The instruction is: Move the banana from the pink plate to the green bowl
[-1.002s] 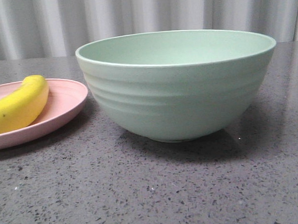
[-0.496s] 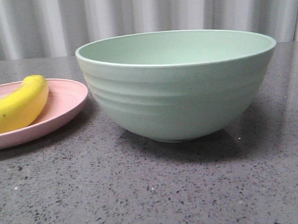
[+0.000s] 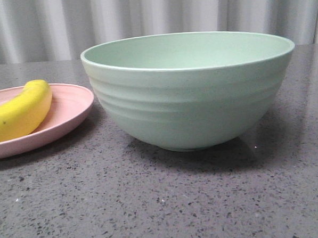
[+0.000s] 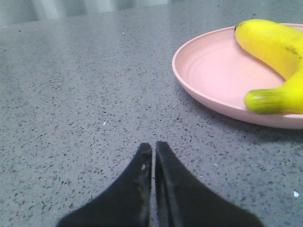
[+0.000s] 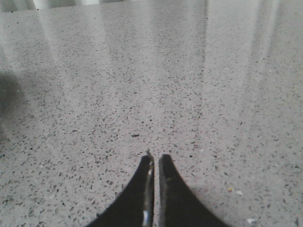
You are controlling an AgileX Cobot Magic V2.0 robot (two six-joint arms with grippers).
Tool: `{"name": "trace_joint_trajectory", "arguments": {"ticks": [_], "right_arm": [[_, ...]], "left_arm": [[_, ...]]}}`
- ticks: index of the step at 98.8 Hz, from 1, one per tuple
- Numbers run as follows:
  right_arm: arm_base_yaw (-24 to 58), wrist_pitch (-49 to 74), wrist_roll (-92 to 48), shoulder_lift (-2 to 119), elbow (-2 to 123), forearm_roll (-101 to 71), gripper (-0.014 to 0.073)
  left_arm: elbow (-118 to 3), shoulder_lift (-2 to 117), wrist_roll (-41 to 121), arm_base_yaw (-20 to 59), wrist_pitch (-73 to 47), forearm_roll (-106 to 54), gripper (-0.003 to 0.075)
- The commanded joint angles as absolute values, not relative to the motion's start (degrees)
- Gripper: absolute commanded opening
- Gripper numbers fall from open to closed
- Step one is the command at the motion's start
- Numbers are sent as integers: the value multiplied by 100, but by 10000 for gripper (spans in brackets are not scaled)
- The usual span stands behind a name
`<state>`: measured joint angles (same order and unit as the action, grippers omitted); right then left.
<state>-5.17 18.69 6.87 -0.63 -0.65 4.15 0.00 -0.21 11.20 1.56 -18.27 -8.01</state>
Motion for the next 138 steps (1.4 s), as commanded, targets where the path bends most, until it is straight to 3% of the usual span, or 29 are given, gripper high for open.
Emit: {"name": "trace_joint_trajectory", "arguments": {"ticks": [1,54,138], "right_arm": [[-552,1762,666,-189,-180,480,-71],[-552,1172,666,-189,-180,481,-71],[-552,952,666,-189,-180,435,-71]], "left_arm": [[61,-186,1081,147,-1442,-832,-20],[61,-186,1081,147,-675,-832,-20],[61,-186,1081,147,-545,-842,-20]]}}
